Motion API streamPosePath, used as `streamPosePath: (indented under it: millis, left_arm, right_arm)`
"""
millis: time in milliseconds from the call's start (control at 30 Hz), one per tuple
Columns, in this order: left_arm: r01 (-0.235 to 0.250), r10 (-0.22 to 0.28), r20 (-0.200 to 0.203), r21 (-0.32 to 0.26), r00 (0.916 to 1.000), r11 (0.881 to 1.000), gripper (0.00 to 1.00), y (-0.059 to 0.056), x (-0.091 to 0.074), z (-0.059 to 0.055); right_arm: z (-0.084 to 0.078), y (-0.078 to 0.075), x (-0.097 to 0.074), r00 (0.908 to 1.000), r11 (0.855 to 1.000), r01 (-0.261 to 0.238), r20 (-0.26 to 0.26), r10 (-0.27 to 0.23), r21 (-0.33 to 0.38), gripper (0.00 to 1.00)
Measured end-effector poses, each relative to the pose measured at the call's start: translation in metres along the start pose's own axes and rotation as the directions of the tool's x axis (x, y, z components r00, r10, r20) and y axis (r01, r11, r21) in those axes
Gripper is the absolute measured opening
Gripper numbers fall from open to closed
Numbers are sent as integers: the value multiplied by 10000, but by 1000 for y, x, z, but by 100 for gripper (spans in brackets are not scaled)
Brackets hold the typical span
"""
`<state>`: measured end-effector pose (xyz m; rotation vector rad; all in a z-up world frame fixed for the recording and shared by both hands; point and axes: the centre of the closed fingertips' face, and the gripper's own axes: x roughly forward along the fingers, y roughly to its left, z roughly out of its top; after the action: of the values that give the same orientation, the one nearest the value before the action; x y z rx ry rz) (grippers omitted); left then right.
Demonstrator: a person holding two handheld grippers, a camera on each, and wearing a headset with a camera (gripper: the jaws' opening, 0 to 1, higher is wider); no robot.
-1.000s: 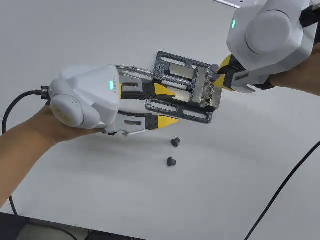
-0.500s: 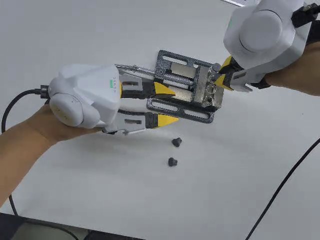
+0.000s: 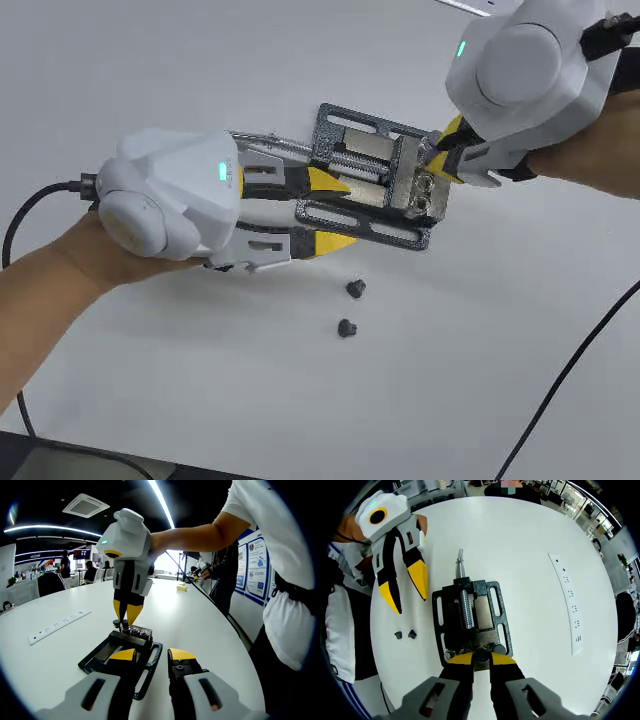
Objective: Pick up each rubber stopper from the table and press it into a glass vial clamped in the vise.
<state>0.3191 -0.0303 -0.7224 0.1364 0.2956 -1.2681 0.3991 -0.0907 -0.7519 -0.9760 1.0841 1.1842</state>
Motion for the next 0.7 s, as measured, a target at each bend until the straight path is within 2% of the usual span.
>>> streamPosePath:
  millis: [233, 367, 467, 700]
  left_arm:
    - [26, -26, -5, 31, 10000, 10000, 21, 1, 0, 0]
    - [24, -24, -18, 26, 10000, 10000, 21, 1, 0, 0]
    - [12, -12, -29, 31, 10000, 10000, 21, 1, 0, 0]
    - [2, -2, -51, 36, 10000, 10000, 21, 1, -1, 0]
  right_arm:
    - [-2, 0, 2, 9995, 9995, 107, -305, -116, -291, 11]
    - [-6, 0, 2, 9988, 9998, 93, -476, -102, -180, 12]
    - [-4, 1, 1, 9992, 9997, 129, -381, -136, -205, 12]
    - [-3, 2, 0, 9980, 9986, 156, -598, -186, -503, 11]
